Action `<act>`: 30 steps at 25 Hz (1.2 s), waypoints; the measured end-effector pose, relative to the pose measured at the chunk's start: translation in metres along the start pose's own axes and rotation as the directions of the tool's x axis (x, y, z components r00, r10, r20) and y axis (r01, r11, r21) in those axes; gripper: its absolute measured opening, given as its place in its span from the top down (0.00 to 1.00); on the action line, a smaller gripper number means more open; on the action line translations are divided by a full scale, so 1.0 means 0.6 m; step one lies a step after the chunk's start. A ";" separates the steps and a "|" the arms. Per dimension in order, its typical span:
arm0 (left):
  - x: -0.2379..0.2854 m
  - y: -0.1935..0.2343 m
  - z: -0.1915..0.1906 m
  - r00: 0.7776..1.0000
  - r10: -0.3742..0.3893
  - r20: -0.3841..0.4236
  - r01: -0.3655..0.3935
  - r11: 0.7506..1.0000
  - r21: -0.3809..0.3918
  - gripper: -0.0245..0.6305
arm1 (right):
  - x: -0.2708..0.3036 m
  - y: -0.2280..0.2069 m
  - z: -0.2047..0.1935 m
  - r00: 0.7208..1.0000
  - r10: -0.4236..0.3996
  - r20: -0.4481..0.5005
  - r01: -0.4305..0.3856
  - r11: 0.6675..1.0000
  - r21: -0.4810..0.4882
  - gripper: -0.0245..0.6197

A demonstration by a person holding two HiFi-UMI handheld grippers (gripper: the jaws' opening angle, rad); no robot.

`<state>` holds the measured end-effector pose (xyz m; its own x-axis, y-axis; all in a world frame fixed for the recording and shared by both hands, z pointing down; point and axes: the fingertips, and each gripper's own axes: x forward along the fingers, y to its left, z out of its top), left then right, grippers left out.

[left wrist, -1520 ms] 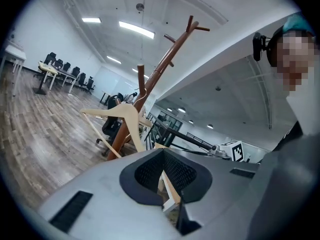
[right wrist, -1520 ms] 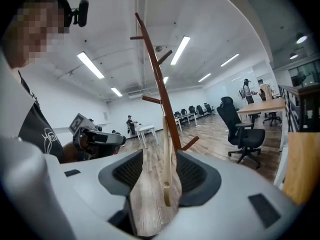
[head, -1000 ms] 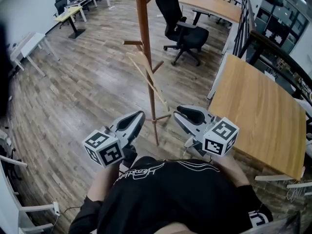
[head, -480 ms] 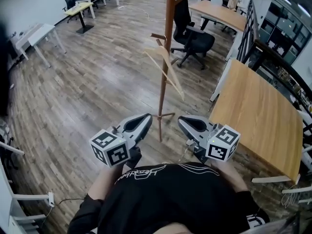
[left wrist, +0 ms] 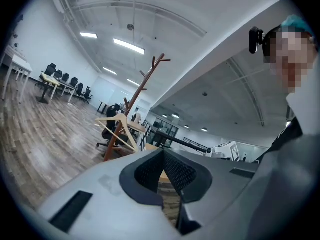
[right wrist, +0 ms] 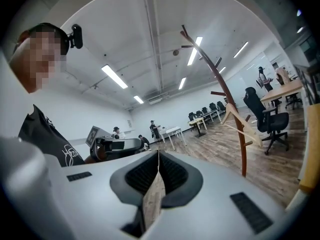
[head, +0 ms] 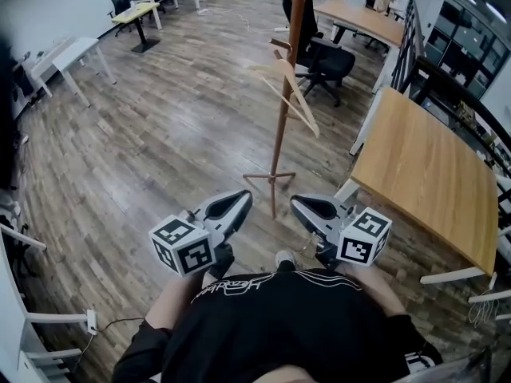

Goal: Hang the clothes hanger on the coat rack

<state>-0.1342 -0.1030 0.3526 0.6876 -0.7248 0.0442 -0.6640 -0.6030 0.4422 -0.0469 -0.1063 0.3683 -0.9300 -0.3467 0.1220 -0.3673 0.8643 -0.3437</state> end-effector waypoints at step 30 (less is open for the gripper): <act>-0.013 -0.055 -0.004 0.988 -0.154 -0.012 0.154 0.988 0.020 0.95 | -0.054 0.054 -0.021 0.990 -0.143 0.010 0.143 0.989 -0.028 0.90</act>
